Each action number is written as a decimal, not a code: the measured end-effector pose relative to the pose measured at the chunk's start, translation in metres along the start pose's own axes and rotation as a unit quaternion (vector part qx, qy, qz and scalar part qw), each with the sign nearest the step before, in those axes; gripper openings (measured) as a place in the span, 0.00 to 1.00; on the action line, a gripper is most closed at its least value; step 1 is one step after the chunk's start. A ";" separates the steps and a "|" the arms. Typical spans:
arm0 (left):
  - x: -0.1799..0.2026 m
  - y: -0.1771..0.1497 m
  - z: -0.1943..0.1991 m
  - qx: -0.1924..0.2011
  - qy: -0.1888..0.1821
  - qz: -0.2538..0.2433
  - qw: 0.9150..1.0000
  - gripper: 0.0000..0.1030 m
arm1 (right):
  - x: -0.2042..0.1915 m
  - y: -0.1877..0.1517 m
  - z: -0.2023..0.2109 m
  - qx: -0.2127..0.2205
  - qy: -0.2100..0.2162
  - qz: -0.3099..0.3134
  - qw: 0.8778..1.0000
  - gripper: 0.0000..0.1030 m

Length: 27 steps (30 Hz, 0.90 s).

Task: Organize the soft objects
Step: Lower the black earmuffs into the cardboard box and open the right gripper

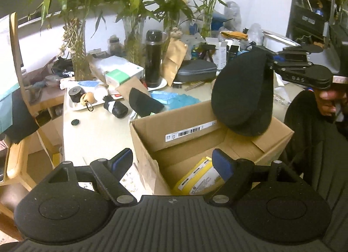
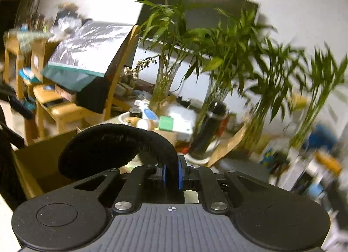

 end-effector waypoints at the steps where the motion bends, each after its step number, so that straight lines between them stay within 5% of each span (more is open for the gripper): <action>1: 0.000 0.000 0.001 0.001 0.002 0.000 1.000 0.78 | -0.005 0.002 0.000 0.002 -0.006 0.021 1.000 0.13; 2: 0.000 0.000 0.001 0.001 0.005 0.001 1.000 0.78 | -0.012 0.003 -0.001 0.002 -0.007 0.043 0.999 0.15; 4: -0.001 -0.002 0.001 0.000 0.011 0.006 1.000 0.78 | -0.025 0.005 -0.004 -0.006 0.008 0.079 0.997 0.33; 5: -0.001 -0.003 0.002 0.000 0.013 0.008 1.000 0.78 | -0.033 0.005 -0.007 -0.021 0.017 0.100 0.995 0.59; 6: -0.003 -0.003 0.002 0.000 0.015 0.011 1.000 0.78 | -0.041 0.004 -0.009 -0.035 0.030 0.118 0.992 0.73; 9: -0.004 -0.005 0.005 0.001 0.016 0.018 1.000 0.78 | -0.057 -0.001 -0.006 -0.035 0.068 0.142 0.987 0.85; 19: -0.004 -0.009 0.001 -0.017 0.043 0.015 0.999 0.78 | -0.040 -0.003 -0.003 -0.074 0.126 0.032 0.989 0.96; 27: -0.011 -0.006 -0.004 -0.032 0.022 0.060 0.997 0.78 | -0.022 -0.012 -0.012 -0.136 0.164 -0.098 0.972 1.00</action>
Point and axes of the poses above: each gripper's, at about its wrist camera, not at the fingertips, and z roughly against the way its jaws point, x to its right, y to its top, the point moved 1 cm from there along -z, roughly the way its jaws point, and after that the axes turned 12 degrees about z, right-handed, at the moved point
